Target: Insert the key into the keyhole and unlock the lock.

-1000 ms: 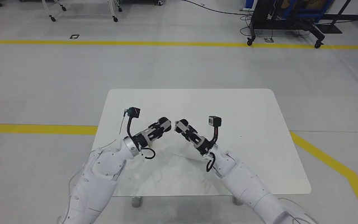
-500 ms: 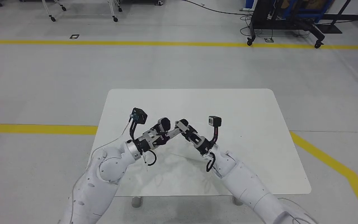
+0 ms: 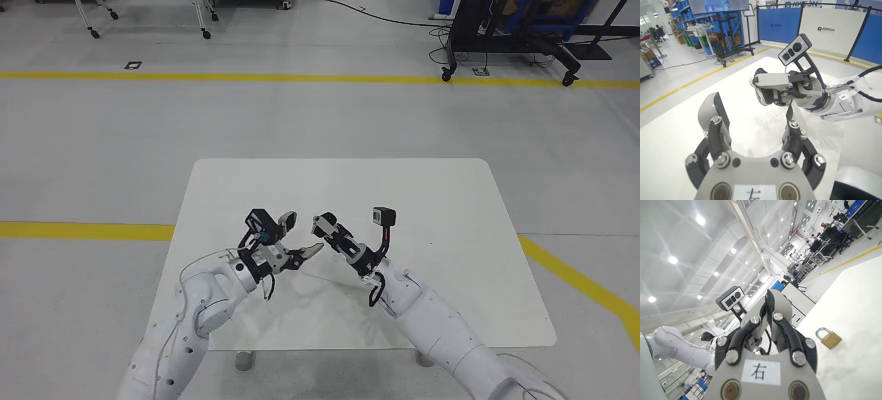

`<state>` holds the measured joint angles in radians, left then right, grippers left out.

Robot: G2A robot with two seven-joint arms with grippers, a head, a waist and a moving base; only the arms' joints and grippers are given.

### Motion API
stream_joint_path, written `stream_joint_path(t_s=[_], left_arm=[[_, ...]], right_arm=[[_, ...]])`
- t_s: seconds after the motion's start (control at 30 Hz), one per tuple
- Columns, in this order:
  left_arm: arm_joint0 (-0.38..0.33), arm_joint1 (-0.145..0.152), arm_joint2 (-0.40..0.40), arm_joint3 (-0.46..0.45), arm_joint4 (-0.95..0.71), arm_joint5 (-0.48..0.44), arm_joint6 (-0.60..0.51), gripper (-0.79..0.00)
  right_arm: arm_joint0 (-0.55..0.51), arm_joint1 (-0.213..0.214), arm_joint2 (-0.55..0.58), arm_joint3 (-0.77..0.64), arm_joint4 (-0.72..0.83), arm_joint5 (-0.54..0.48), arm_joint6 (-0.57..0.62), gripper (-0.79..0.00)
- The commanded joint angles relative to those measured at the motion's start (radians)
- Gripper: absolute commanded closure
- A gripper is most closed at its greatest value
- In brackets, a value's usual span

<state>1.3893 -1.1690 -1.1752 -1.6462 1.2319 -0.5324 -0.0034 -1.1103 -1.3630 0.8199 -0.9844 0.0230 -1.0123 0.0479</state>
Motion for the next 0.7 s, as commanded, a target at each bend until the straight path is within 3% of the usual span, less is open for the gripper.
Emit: stream_joint_path(t_s=[0.0,0.23,0.67], left_arm=[[0.002,0.0,-0.003,0.003,0.023,0.028,0.036,-0.529],[0.004,-0.003,0.006,0.009,0.111,0.111,0.094,-0.372],[0.003,-0.004,0.0,0.017,0.14,0.155,0.124,-0.36]], right_arm=[[0.0,0.0,0.0,0.0,0.0,0.0,0.0,0.0],[0.0,0.0,0.0,0.0,0.0,0.0,0.0,0.0],[0.0,0.0,0.0,0.0,0.0,0.0,0.0,0.0]])
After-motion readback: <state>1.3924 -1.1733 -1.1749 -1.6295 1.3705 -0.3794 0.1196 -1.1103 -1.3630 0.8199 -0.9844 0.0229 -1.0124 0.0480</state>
